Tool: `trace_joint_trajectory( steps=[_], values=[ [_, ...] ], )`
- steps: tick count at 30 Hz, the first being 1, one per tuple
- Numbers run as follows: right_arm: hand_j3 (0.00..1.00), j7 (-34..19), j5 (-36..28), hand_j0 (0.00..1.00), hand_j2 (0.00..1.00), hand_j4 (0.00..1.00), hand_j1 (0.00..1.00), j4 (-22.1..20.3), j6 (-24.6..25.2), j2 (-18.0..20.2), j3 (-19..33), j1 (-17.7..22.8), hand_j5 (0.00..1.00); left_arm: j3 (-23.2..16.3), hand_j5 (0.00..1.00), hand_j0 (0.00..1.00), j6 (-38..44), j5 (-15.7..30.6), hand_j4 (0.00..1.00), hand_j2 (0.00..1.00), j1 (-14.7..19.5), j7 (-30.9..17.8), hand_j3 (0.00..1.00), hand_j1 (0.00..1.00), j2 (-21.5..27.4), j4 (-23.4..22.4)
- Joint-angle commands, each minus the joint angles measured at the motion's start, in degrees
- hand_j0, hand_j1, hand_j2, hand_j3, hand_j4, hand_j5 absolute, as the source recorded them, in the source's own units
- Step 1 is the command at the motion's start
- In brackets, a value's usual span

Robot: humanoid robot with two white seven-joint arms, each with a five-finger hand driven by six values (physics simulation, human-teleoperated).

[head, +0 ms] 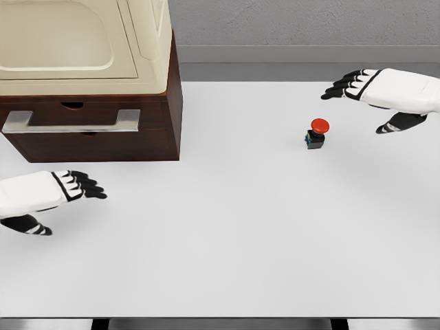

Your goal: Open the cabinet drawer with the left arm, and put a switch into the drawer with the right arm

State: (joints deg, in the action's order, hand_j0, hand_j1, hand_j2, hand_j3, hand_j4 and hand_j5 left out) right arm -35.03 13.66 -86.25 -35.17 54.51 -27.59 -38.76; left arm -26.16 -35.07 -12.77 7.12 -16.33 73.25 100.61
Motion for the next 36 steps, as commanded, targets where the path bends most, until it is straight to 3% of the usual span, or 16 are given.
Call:
trace_joint_trajectory(
  steps=[1, 5, 7, 10, 14, 18, 19, 21, 23, 24, 25, 26, 27, 30, 33, 36],
  values=[
    [1.00, 0.03, -0.13, 1.00, 1.00, 1.00, 1.00, -0.24, 0.17, 0.07, -0.10, 0.00, 1.00, -0.03, 1.00, 1.00, 0.07, 0.12, 1.00, 1.00, 0.00, -1.33, 1.00, 1.00, 0.22, 0.38],
    [1.00, 0.03, -0.48, 1.00, 1.00, 1.00, 1.00, 0.03, 0.17, 0.24, -0.45, -1.32, 1.00, -0.20, 1.00, 1.00, 0.07, 0.20, 1.00, 1.00, 1.67, -4.77, 1.00, 1.00, -2.33, 0.38],
    [1.00, 0.03, -0.30, 1.00, 1.00, 1.00, 1.00, 1.52, 0.17, 1.47, -0.45, -1.58, 1.00, -1.69, 1.00, 1.00, 0.07, 0.29, 1.00, 1.00, 6.41, -4.85, 1.00, 1.00, -2.33, 0.38],
    [1.00, 0.03, -0.22, 1.00, 1.00, 1.00, 1.00, 1.70, 0.17, 1.91, -5.90, -1.41, 1.00, -6.62, 1.00, 1.00, 0.07, 1.34, 1.00, 1.00, 15.11, -4.41, 1.00, 1.00, -2.94, 0.38],
    [1.00, 0.03, 3.74, 1.00, 1.00, 1.00, 1.00, 3.19, 0.17, 0.68, -5.99, -2.98, 1.00, -7.50, 1.00, 1.00, 0.07, 7.15, 1.00, 1.00, 17.93, -4.50, 1.00, 1.00, -4.26, 0.38],
    [1.00, 0.03, 4.27, 1.00, 1.00, 1.00, 1.00, 7.66, 0.17, -3.79, -6.25, -5.71, 1.00, -7.58, 1.00, 1.00, 0.07, 11.80, 1.00, 1.00, 19.07, -4.50, 1.00, 1.00, -3.82, 0.38],
    [1.00, 0.03, 4.62, 1.00, 1.00, 1.00, 1.00, 10.83, 0.17, -6.08, -7.04, -7.12, 1.00, -8.37, 1.00, 1.00, 0.07, 13.47, 1.00, 1.00, 20.74, -4.50, 1.00, 1.00, -3.82, 0.38],
    [1.00, 0.03, 4.62, 1.00, 1.00, 1.00, 1.00, 14.44, 0.17, -7.58, -12.57, -10.72, 1.00, -14.69, 1.00, 1.00, 0.07, 17.16, 1.00, 1.00, 26.88, -4.33, 1.00, 1.00, -3.65, 0.38],
    [1.00, 0.03, 5.41, 1.00, 1.00, 1.00, 1.00, 16.46, 0.17, -9.42, -13.99, -12.22, 1.00, -15.50, 1.00, 1.00, 0.07, 16.55, 1.00, 1.00, 31.90, -5.29, 1.00, 1.00, -3.56, 0.46],
    [1.00, 0.03, 5.85, 1.00, 1.00, 1.00, 1.00, 17.42, 0.17, -10.30, -14.68, -12.92, 1.00, -15.50, 1.00, 1.00, 0.07, 16.64, 1.00, 1.00, 32.34, -5.03, 1.00, 1.00, -2.16, 0.46],
    [1.00, 0.03, 5.85, 1.00, 1.00, 1.00, 1.00, 18.31, 0.17, -10.83, -16.27, -13.71, 1.00, -16.28, 1.00, 1.00, 0.07, 19.97, 1.00, 1.00, 32.34, -5.12, 1.00, 1.00, -0.57, 0.46],
    [1.00, 0.03, 5.85, 1.00, 1.00, 1.00, 1.00, 18.75, 0.17, -10.92, -17.15, -14.15, 1.00, -20.14, 1.00, 1.00, 0.07, 28.93, 1.00, 1.00, 32.26, -5.38, 1.00, 1.00, 3.29, 0.46],
    [1.00, 0.03, 5.94, 1.00, 1.00, 1.00, 1.00, 19.19, 0.17, -11.10, -17.24, -14.41, 1.00, -22.61, 1.00, 1.00, 0.07, 32.81, 1.00, 1.00, 32.26, -5.64, 1.00, 1.00, 5.84, 0.46],
    [1.00, 0.03, 8.13, 1.00, 1.00, 1.00, 1.00, 19.98, 0.17, -12.24, -17.94, -14.50, 1.00, -23.23, 1.00, 1.00, 0.07, 33.95, 1.00, 1.00, 32.17, -9.60, 1.00, 1.00, 6.90, 0.46],
    [1.00, 0.03, 8.75, 1.00, 1.00, 1.00, 1.00, 21.29, 0.17, -12.85, -20.14, -14.85, 1.00, -27.97, 1.00, 1.00, 0.07, 43.79, 1.00, 1.00, 31.99, -9.77, 1.00, 1.00, 8.84, 0.46],
    [1.00, 0.03, 10.16, 1.00, 1.00, 1.00, 1.00, 24.02, 0.17, -14.26, -20.14, -16.00, 1.00, -28.59, 1.00, 1.00, 0.07, 57.06, 1.00, 1.00, 33.66, -9.77, 1.00, 1.00, 8.22, 0.55]
  ],
)
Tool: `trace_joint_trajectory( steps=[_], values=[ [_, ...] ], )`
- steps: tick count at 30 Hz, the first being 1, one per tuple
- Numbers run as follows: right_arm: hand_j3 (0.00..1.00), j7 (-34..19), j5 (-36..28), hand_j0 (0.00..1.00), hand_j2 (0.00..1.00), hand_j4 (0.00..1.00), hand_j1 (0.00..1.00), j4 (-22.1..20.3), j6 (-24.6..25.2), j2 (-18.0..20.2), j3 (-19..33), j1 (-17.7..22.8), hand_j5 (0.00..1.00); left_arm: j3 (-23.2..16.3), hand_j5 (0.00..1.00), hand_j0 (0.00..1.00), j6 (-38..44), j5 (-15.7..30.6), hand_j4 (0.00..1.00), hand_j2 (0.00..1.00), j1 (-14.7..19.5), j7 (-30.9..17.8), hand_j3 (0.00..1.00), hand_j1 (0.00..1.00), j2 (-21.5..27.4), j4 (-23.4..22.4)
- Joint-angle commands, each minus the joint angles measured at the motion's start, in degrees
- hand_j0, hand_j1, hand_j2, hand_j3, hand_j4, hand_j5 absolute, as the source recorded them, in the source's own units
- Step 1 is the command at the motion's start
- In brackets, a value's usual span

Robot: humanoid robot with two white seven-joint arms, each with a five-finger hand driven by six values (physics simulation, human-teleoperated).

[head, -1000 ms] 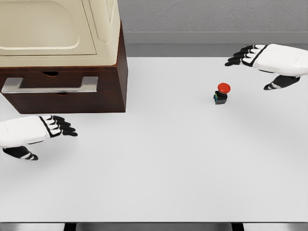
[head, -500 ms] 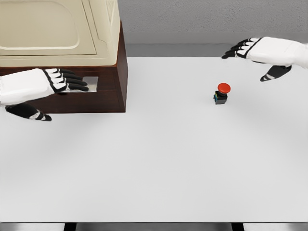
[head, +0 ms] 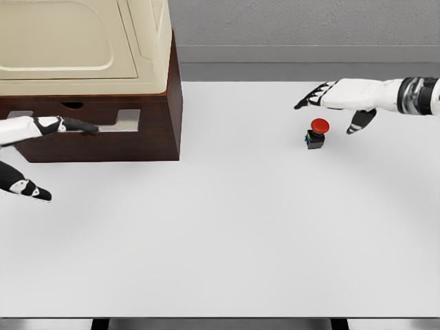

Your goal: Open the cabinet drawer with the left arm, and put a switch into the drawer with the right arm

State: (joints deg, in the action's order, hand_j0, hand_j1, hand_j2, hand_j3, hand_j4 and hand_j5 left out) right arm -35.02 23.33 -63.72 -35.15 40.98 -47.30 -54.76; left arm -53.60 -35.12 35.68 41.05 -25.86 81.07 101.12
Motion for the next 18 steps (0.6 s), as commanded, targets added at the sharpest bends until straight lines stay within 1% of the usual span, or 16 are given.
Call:
trace_joint_trajectory(
  steps=[1, 3, 4, 6, 8, 9, 10, 11, 13, 15, 17, 18],
  values=[
    [1.00, 0.02, 0.49, 1.00, 1.00, 1.00, 1.00, 1.59, 0.15, -0.99, -0.51, -0.09, 1.00, -1.15, 1.00, 1.00, 0.12, 9.67, 1.00, 1.00, -0.01, -0.25, 1.00, 1.00, 0.41, 0.04],
    [1.00, 0.02, 0.49, 1.00, 1.00, 1.00, 1.00, 1.67, 0.15, -0.99, -0.78, -0.09, 1.00, -1.42, 1.00, 1.00, 0.12, 9.06, 1.00, 1.00, -0.19, 0.28, 1.00, 1.00, 1.20, -0.04],
    [1.00, 0.02, 0.58, 1.00, 1.00, 1.00, 1.00, 1.67, 0.15, -1.16, -0.78, -0.09, 1.00, -1.42, 1.00, 1.00, 0.12, 8.53, 1.00, 1.00, -0.19, 1.68, 1.00, 1.00, 1.29, -0.04],
    [1.00, 0.02, 0.75, 1.00, 1.00, 1.00, 1.00, 2.55, 0.15, -1.86, -1.74, -0.17, 1.00, -1.42, 1.00, 1.00, 0.12, 8.62, 1.00, 1.00, -0.10, 1.69, 1.00, 1.00, 1.02, -0.04],
    [1.00, 0.02, 0.84, 1.00, 1.00, 1.00, 1.00, 3.78, 0.15, -2.22, -2.01, -0.61, 1.00, -1.33, 1.00, 1.00, 10.06, 8.53, 1.00, 1.00, 0.95, 1.51, 1.00, 1.00, -0.38, -0.04],
    [1.00, 0.02, 2.15, 1.00, 1.00, 1.00, 1.00, 5.19, 0.15, -3.01, -2.01, -0.97, 1.00, -1.33, 1.00, 1.00, 14.02, 8.44, 1.00, 1.00, 1.22, 1.42, 1.00, 1.00, -0.47, -0.04],
    [1.00, 0.02, 2.60, 1.00, 1.00, 1.00, 1.00, 5.63, 0.15, -3.45, -1.92, -0.97, 1.00, -1.33, 1.00, 1.00, 16.31, 8.35, 1.00, 1.00, 1.31, 1.51, 1.00, 1.00, -0.47, -0.04],
    [1.00, 0.02, 2.60, 1.00, 1.00, 1.00, 1.00, 5.72, 0.15, -3.54, -2.01, -1.23, 1.00, -1.24, 1.00, 1.00, 17.98, 7.74, 1.00, 1.00, 1.66, 1.34, 1.00, 1.00, -0.47, -0.04],
    [1.00, 0.02, 2.69, 1.00, 1.00, 1.00, 1.00, 6.59, 0.15, -3.62, -2.01, -1.32, 1.00, -1.24, 1.00, 1.00, 18.25, 7.21, 1.00, 1.00, 2.19, 0.54, 1.00, 1.00, -0.47, -0.04],
    [1.00, 0.02, 2.77, 1.00, 1.00, 1.00, 1.00, 7.03, 0.15, -3.62, -2.01, -1.41, 1.00, -1.15, 1.00, 1.00, 21.76, 6.95, 1.00, 1.00, 2.36, 0.63, 1.00, 1.00, -0.47, -0.04],
    [1.00, 0.02, 2.95, 1.00, 1.00, 1.00, 1.00, 8.88, 0.15, -4.41, -2.10, -2.02, 1.00, -0.98, 1.00, 1.00, 25.18, 6.51, 1.00, 1.00, 3.51, 0.72, 1.00, 1.00, -0.47, -0.04],
    [1.00, 0.02, 3.74, 1.00, 1.00, 1.00, 1.00, 9.14, 0.15, -4.50, -2.01, -2.11, 1.00, -0.89, 1.00, 1.00, 26.33, 5.45, 1.00, 1.00, 3.59, 0.81, 1.00, 1.00, -0.47, -0.04]
  ],
)
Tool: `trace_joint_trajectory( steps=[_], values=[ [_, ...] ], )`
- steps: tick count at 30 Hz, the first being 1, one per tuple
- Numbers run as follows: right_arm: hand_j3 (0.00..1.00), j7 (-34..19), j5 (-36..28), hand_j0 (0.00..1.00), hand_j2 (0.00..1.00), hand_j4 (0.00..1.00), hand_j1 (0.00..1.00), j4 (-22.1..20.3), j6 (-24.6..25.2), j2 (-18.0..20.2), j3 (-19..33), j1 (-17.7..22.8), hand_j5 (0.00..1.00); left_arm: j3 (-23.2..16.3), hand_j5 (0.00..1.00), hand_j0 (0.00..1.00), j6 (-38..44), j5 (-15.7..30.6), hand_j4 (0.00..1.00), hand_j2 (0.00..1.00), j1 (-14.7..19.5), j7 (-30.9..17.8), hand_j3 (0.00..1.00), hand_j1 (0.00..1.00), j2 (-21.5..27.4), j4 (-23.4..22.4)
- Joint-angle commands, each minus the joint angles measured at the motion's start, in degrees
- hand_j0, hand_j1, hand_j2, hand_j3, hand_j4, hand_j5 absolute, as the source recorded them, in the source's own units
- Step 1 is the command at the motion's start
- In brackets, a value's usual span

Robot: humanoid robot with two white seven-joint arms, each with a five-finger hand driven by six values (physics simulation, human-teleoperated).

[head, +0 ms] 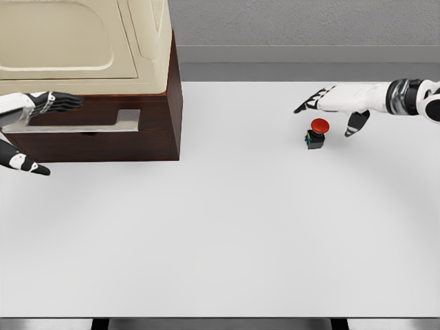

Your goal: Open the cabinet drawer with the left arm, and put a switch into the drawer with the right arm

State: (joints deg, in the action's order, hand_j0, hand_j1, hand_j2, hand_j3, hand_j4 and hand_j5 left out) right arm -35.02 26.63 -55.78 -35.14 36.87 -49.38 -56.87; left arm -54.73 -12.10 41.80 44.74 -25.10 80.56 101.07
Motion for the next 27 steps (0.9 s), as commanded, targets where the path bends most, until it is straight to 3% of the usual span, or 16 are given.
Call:
trace_joint_trajectory(
  steps=[1, 5, 8, 27],
  values=[
    [1.00, 0.02, 0.53, 1.00, 1.00, 1.00, 1.00, 1.28, 0.14, -0.40, 0.07, 0.00, 1.00, 0.33, 1.00, 1.00, 4.10, -0.66, 1.00, 1.00, 0.17, 0.13, 1.00, 1.00, 0.04, 0.00],
    [1.00, 0.02, 0.62, 1.00, 1.00, 1.00, 1.00, 2.07, 0.14, -0.75, 0.07, -0.09, 1.00, 0.33, 1.00, 1.00, 7.97, -2.95, 1.00, 1.00, 0.35, 0.31, 1.00, 1.00, -0.58, -0.08],
    [1.00, 0.02, 0.62, 1.00, 1.00, 1.00, 1.00, 2.69, 0.14, -1.45, -0.02, -0.09, 1.00, 0.33, 1.00, 1.00, 13.60, -6.55, 1.00, 1.00, 1.31, 0.40, 1.00, 1.00, -4.97, -0.08],
    [1.00, 0.02, 0.71, 1.00, 1.00, 1.00, 1.00, 1.11, 0.14, -1.63, -3.36, -0.44, 1.00, -0.11, 1.00, 1.00, 15.09, -7.52, 1.00, 1.00, 1.05, -1.44, 1.00, 1.00, -4.36, -0.08]
  ],
)
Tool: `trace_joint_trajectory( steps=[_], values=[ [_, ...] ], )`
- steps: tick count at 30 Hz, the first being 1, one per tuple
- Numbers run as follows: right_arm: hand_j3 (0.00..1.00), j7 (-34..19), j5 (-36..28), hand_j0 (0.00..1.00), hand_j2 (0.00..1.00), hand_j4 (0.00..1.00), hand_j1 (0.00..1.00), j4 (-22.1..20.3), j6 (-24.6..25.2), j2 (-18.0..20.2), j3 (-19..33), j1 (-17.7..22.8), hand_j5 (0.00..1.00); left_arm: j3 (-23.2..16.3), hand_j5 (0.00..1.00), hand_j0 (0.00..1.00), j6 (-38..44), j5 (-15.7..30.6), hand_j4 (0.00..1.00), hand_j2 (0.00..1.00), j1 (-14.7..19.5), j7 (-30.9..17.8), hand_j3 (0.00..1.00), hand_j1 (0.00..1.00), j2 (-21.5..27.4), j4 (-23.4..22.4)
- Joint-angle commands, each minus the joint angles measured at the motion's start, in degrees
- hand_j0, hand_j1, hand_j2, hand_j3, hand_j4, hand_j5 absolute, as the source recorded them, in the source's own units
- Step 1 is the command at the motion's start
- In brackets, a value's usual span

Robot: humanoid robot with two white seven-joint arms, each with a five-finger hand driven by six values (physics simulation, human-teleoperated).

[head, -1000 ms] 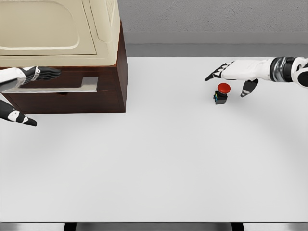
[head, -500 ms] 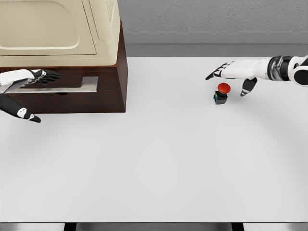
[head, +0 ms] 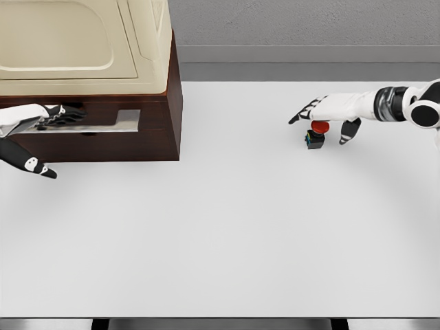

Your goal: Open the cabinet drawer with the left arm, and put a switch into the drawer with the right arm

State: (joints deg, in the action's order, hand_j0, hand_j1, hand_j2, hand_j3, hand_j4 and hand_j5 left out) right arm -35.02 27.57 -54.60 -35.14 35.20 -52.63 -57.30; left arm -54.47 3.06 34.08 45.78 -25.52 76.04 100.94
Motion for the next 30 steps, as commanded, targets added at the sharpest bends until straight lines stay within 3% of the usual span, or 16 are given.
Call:
trace_joint_trajectory(
  steps=[1, 4, 13, 30],
  values=[
    [1.00, 0.02, -0.23, 1.00, 1.00, 1.00, 1.00, -0.07, 0.14, 0.04, -0.10, 0.00, 1.00, -0.38, 1.00, 1.00, -1.13, 0.19, 1.00, 1.00, -0.08, -2.52, 1.00, 1.00, 0.34, 0.04],
    [1.00, 0.02, -0.23, 1.00, 1.00, 1.00, 1.00, -0.07, 0.14, 0.04, -0.10, 0.00, 1.00, -0.38, 1.00, 1.00, -4.82, 0.19, 1.00, 1.00, -0.17, -6.65, 1.00, 1.00, 2.01, 0.04],
    [1.00, 0.02, -0.23, 1.00, 1.00, 1.00, 1.00, 0.37, 0.14, -0.31, -0.19, 0.00, 1.00, -0.38, 1.00, 1.00, -7.63, 0.28, 1.00, 1.00, -0.26, -9.48, 1.00, 1.00, 3.33, 0.13],
    [1.00, 0.02, -0.23, 1.00, 1.00, 1.00, 1.00, 0.45, 0.14, -0.49, -0.54, 0.00, 1.00, -0.64, 1.00, 1.00, -13.78, 0.37, 1.00, 1.00, -1.05, -9.48, 1.00, 1.00, 7.72, 0.13]
  ],
)
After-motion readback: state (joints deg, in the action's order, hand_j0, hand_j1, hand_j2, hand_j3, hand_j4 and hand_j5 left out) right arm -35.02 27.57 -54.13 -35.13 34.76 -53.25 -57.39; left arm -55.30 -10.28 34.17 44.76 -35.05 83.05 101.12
